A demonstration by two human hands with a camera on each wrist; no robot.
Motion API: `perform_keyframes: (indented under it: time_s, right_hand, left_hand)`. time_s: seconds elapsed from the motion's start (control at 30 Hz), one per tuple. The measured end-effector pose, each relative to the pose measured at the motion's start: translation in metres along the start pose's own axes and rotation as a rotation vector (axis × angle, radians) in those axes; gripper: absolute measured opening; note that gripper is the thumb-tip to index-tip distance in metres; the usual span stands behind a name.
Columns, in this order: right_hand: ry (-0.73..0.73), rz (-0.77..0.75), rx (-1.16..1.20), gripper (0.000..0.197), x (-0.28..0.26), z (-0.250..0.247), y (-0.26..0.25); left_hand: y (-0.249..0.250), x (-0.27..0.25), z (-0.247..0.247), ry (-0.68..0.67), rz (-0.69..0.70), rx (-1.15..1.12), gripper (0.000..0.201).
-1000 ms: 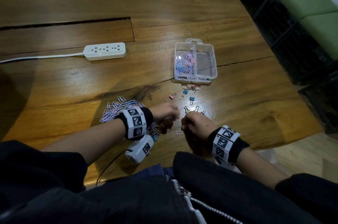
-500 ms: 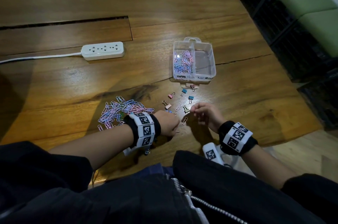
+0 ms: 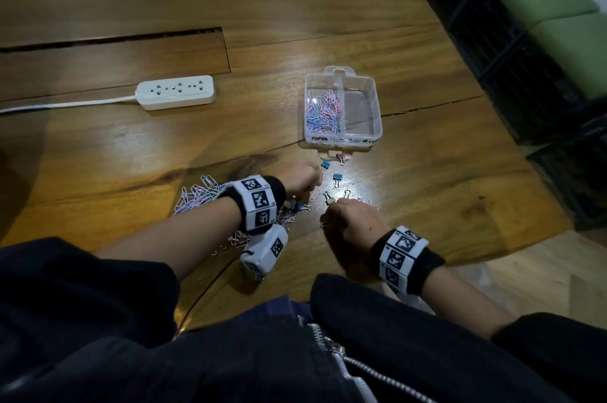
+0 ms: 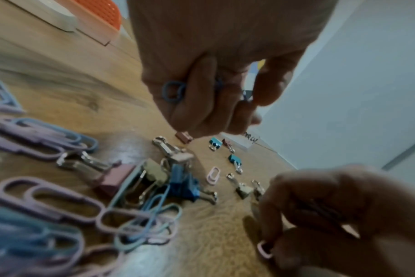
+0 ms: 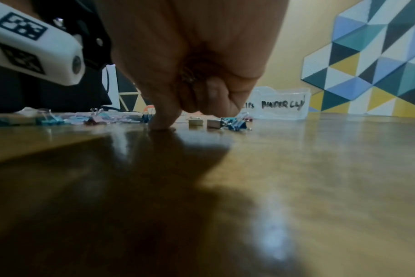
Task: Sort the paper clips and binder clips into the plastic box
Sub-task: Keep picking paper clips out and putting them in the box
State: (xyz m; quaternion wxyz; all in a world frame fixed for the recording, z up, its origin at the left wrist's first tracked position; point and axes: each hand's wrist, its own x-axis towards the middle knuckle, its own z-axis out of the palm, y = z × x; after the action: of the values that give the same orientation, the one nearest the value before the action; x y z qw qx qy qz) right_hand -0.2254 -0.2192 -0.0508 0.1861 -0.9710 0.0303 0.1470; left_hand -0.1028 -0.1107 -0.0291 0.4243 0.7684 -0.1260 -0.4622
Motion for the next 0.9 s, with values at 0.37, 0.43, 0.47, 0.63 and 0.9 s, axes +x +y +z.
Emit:
perform_keyframes:
  time_s: [0.37,0.43,0.47,0.63,0.9]
  right_hand:
    - [0.132,0.267,0.720,0.017,0.013,-0.022,0.024]
    - [0.186,0.323,0.915,0.022,0.015,-0.037,0.030]
    - [0.211,0.342,1.006,0.023,0.017,-0.044,0.033]
    - [0.259,0.402,1.209,0.026,0.040,-0.075,0.034]
    - [0.116,0.500,1.164,0.006,0.110,-0.122,0.024]
  left_hand:
    - [0.001,0.008,0.012,0.181,0.126,0.995,0.031]
    - [0.001,0.011,0.019,0.161,0.137,1.036,0.027]
    - [0.001,0.011,0.023,0.142,0.140,1.053,0.024]
    - [0.003,0.007,0.022,0.047,0.108,1.154,0.027]
    - [0.063,0.035,-0.033,0.268,-0.034,0.014,0.034]
